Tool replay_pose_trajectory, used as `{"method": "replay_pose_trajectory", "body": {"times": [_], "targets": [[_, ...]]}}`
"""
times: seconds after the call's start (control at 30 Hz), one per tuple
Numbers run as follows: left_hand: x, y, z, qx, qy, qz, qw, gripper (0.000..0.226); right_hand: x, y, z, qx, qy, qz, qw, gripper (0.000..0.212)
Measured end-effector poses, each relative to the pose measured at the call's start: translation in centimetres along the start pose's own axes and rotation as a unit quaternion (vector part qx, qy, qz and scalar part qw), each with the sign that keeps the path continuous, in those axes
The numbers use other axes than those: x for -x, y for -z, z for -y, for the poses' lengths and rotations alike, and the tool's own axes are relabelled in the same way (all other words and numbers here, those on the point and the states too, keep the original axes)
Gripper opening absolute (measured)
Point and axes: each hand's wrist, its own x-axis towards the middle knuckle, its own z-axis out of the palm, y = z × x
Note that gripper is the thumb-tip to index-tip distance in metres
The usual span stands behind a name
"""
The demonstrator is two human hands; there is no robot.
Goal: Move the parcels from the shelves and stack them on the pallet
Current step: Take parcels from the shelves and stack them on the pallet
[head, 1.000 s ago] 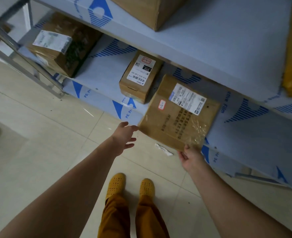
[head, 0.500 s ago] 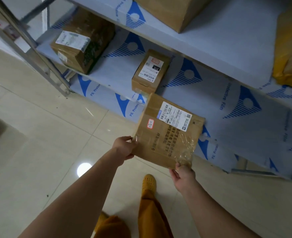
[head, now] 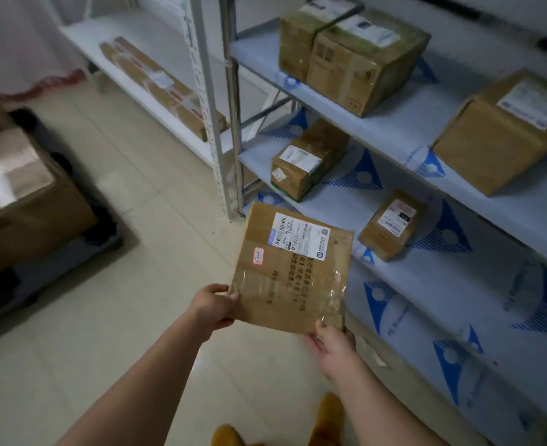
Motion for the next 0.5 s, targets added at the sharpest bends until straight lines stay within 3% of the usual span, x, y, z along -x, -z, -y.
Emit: {"method": "replay_pose_trajectory", "body": {"times": [0.27,0.5], "targets": [[2.2,16.5,-3.6,0.096,-0.049,-0.085,0.991,0.029,8.3,-14.6,-2.9,0.102,0.019,0.138,0.985,0.057],[4.4,27.6,-4.8,0.163,-0.053,-0.14,0.975,0.02,13.2,-24.9,-6.3,0.172,0.01,0.227,0.958,0.055]]}}
